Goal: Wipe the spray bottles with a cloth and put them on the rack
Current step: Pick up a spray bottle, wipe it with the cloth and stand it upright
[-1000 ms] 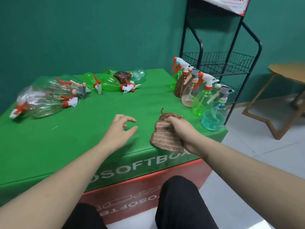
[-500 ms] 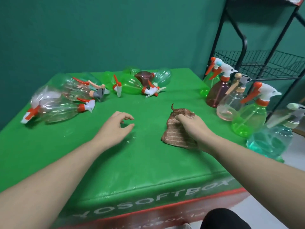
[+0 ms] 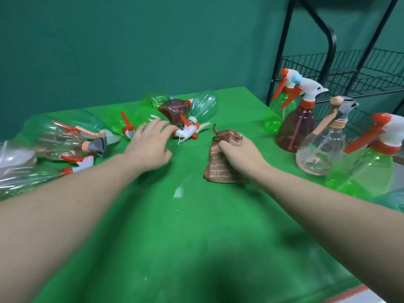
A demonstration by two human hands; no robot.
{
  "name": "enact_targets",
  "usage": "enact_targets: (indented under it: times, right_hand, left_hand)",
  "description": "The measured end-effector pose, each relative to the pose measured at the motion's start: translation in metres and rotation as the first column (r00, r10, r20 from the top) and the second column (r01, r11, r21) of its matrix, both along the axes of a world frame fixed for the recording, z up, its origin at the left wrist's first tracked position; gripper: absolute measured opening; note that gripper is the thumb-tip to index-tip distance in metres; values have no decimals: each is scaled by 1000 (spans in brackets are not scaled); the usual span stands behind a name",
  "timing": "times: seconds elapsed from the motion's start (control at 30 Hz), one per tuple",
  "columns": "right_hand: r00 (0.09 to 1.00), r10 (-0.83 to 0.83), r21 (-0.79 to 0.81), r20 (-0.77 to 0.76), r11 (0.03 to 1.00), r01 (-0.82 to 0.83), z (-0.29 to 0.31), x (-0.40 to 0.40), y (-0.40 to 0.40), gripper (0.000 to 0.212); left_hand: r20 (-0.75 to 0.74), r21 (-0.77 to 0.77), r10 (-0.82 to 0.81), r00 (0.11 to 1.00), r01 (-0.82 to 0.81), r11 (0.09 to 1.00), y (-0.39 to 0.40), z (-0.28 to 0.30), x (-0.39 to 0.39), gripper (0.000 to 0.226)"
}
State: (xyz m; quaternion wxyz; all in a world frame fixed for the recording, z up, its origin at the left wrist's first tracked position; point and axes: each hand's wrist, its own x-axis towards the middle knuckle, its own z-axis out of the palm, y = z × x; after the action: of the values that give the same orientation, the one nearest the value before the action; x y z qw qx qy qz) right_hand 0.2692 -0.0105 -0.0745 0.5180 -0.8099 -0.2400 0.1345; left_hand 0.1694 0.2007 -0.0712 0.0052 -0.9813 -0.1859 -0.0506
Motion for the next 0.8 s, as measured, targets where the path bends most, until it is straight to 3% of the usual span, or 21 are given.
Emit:
enact_targets:
  times: [0.13, 0.27, 0.53, 0.67, 0.8]
  right_hand:
    - [999, 17, -10, 42, 1000, -16, -8, 8, 5, 13]
    - [997, 28, -22, 65, 999, -27, -10, 12, 3, 14]
    - [997, 15, -22, 80, 1000, -14, -8, 8, -2, 20]
    - [997, 21, -13, 81, 1000, -20, -9, 9, -2, 21]
    - [997, 17, -13, 70, 1000, -16, -14, 12, -2, 25]
  left_hand:
    - [-89, 105, 45, 995, -36, 994, 18, -3, 24, 85]
    - [-212, 148, 35, 977, -3, 989, 21, -7, 33, 76]
    - [-181, 114, -27, 983, 48, 992, 28, 0, 25, 65]
    - [-145, 176, -24, 989, 49, 983, 37, 2, 32, 78]
    - [-237, 279, -4, 971, 72, 958, 42, -1, 46, 83]
